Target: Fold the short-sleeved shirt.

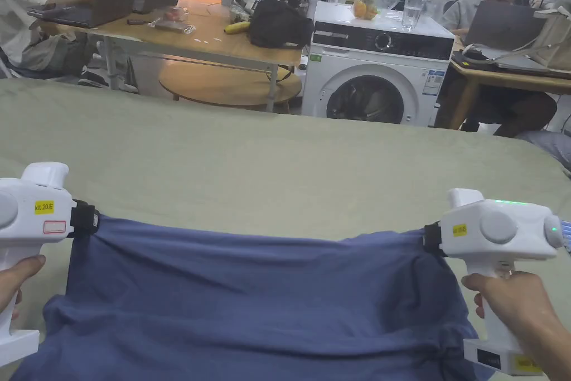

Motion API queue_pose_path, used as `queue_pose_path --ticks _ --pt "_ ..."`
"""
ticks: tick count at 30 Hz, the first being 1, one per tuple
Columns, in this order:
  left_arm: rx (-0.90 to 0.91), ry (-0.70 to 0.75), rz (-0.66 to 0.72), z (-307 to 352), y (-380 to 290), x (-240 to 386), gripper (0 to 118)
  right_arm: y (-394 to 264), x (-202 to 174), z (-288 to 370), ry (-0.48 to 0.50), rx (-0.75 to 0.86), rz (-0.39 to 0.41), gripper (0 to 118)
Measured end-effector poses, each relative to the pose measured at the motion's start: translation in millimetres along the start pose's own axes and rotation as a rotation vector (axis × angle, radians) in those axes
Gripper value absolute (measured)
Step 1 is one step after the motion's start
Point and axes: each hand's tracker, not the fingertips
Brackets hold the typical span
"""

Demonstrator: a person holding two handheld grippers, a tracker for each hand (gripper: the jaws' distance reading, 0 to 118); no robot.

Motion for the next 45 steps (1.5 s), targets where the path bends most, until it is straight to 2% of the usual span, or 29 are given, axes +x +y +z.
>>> queue_pose_path --ticks 2,10,15,19,28,34,36,37,38,39,40,42,45 --pt "0.024 0.0 0.011 17 -7 -2 0 -11 2 26 0.031 0.021 -0.008 0" --pt "0.078 -0.047 0.036 76 -43 -9 0 -68 -5 114 0.005 0.101 0.012 0" --pt "0.068 -0.058 0.024 97 -71 -11 0 -109 -9 145 -0.006 0.101 0.031 0" --pt "-0.008 -0.055 0.017 96 -102 -15 0 -144 -8 141 -0.021 0.031 0.044 0" --pt "-0.276 0.005 -0.037 56 -162 -20 0 -210 1 90 -0.085 -0.176 0.057 0" --pt "-0.254 0.014 -0.006 54 -166 -15 0 -214 0 81 -0.088 -0.164 0.053 1" --pt "-0.256 0.026 -0.017 56 -163 -12 1 -213 -4 84 -0.097 -0.16 0.074 5" --pt "-0.259 0.028 -0.015 58 -160 -11 7 -211 -6 86 -0.113 -0.167 0.086 14" --pt "-0.257 0.022 0.002 63 -156 -9 24 -207 -8 93 -0.145 -0.168 0.089 37" --pt "-0.242 0.014 0.015 68 -152 -6 39 -203 -11 99 -0.186 -0.152 0.092 51" --pt "-0.205 0.006 0.022 73 -148 -2 47 -199 -15 107 -0.224 -0.124 0.109 57" --pt "-0.12 0.019 0.01 84 -141 7 48 -189 -23 121 -0.24 -0.051 0.129 57" --pt "0.018 0.001 -0.036 88 -133 23 47 -175 -39 130 -0.219 0.083 0.092 57"
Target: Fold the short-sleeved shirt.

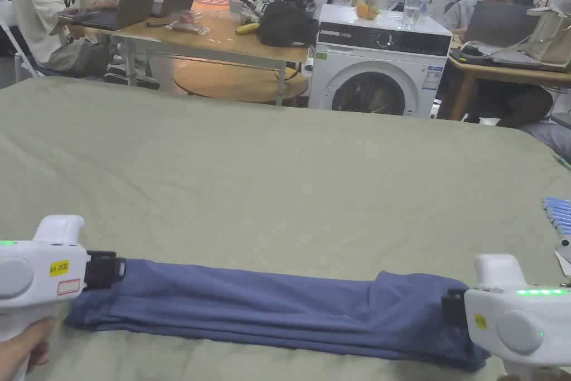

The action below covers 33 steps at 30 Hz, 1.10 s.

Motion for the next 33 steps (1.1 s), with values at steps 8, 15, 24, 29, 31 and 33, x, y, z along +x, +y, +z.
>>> queue_pose_path --ticks 8,15,24,29,31,33 --pt "0.31 0.037 -0.062 10 9 52 40 17 -48 6 -0.009 0.365 -0.137 44" --pt "0.507 0.113 -0.108 21 16 70 0 30 -92 22 -0.002 0.577 -0.12 0" --pt "0.373 0.057 -0.045 30 20 29 0 45 -139 17 0.057 0.592 -0.125 0" --pt "0.151 -0.039 0.104 26 10 -38 0 48 -171 13 0.13 0.578 -0.069 0" --pt "0.03 -0.108 0.192 17 5 -69 11 49 -183 12 0.155 0.566 -0.044 0" --pt "-0.05 -0.173 0.261 10 -2 -94 32 48 -193 10 0.175 0.555 -0.024 0"
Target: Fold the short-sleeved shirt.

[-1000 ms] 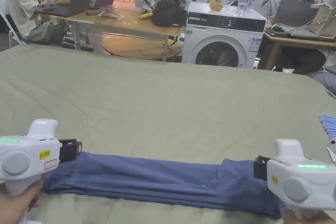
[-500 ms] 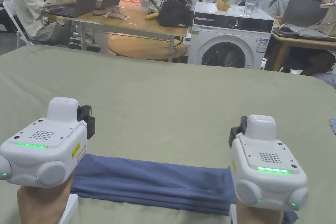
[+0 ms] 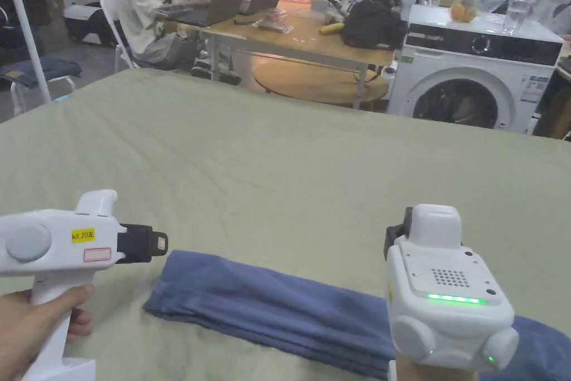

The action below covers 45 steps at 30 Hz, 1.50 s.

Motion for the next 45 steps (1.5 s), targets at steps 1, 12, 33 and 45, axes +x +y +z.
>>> queue_pose_path --ticks 1,12,33,45 --pt "-0.005 -0.013 0.035 -2 -1 -15 47 -1 -4 -1 0.014 -0.005 0.004 0" --pt "-0.225 -0.384 0.411 -60 -20 -63 70 -15 -14 -10 0.054 -0.062 0.038 0" --pt "-0.096 -0.353 0.366 -46 -6 -26 6 -18 26 -24 0.009 -0.115 0.006 0" --pt "-0.078 0.003 0.176 28 29 -3 6 -8 20 -22 0.037 -0.091 0.0 0"
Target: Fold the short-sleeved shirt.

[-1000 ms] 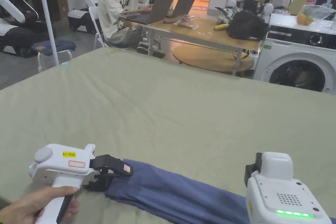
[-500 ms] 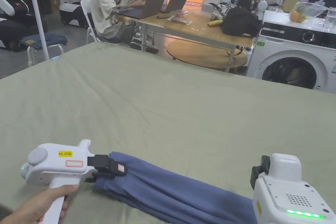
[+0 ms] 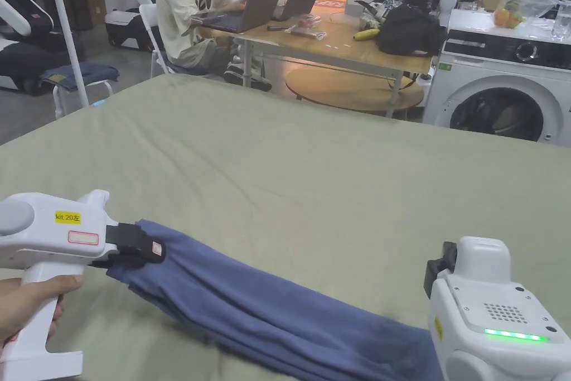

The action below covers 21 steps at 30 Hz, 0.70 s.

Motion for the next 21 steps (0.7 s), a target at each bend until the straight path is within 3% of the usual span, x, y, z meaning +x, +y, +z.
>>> queue_pose_path --ticks 4,13,21 --pt "-0.023 0.023 -0.069 -9 -2 31 6 0 -1 -1 0.009 -0.002 -0.011 0" --pt "-0.151 -0.28 -0.052 -50 -16 113 6 -3 12 7 0.003 -0.006 -0.025 0" --pt "-0.329 -0.243 -0.076 -143 -62 174 6 -10 28 12 -0.026 -0.02 -0.038 0"
